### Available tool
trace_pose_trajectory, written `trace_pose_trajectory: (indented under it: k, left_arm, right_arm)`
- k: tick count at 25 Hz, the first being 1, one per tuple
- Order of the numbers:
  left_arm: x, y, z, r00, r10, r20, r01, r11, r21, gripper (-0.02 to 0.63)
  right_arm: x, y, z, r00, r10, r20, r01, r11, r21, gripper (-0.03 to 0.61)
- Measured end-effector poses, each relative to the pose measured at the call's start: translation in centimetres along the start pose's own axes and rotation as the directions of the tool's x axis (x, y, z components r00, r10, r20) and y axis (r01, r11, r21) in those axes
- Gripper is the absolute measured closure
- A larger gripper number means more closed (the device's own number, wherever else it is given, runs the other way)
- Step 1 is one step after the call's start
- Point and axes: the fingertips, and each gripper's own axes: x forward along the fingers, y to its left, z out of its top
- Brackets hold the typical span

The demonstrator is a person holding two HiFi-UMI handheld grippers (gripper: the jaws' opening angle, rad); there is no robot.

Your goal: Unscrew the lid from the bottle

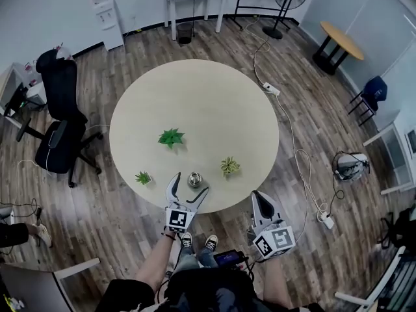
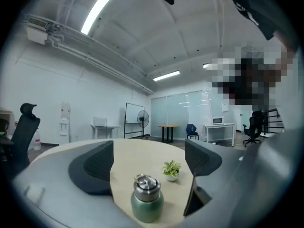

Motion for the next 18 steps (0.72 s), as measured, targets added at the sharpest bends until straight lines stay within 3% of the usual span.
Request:
trace_pose_trajectory:
  k: [5,10,12,14,18]
  left_arm:
    - [2.0,-0.3,-7.2,0.994,-0.032,-0.1,0.028,0.999,-0.046,0.161]
    - [3.2,0.0,-14.2,0.97,-0.047,-0.237,0.023,0.994,-0.104,0.164]
    - [3.5,0.0,-15.4,0.963,-0.052,-0.266,0.024,0.994,-0.108,0.174]
    - [3.9,0.0,-16.0,0.958,-0.065,-0.279,0.04,0.995,-0.093,0.228]
    - [4.6,0.1,-16.2,0.964,-0.081,-0.255,0.06,0.994,-0.089,0.247]
  right_arm:
    - [1.2,1.3,-2.0,0.998,0.02,-0.063,-0.021,1.0,-0.018,0.575]
    - [2.3,3.0,-4.0,0.994,0.042,-0.1,-0.042,0.999,0.001,0.575]
    - [2.4,3.7,-4.3,0.993,0.045,-0.11,-0.046,0.999,-0.007,0.575]
    - [2.4,4.3,-4.4,0.993,0.046,-0.113,-0.048,0.999,-0.012,0.575]
    - [2.5,4.6,-4.8,0.994,0.039,-0.105,-0.039,0.999,-0.002,0.575]
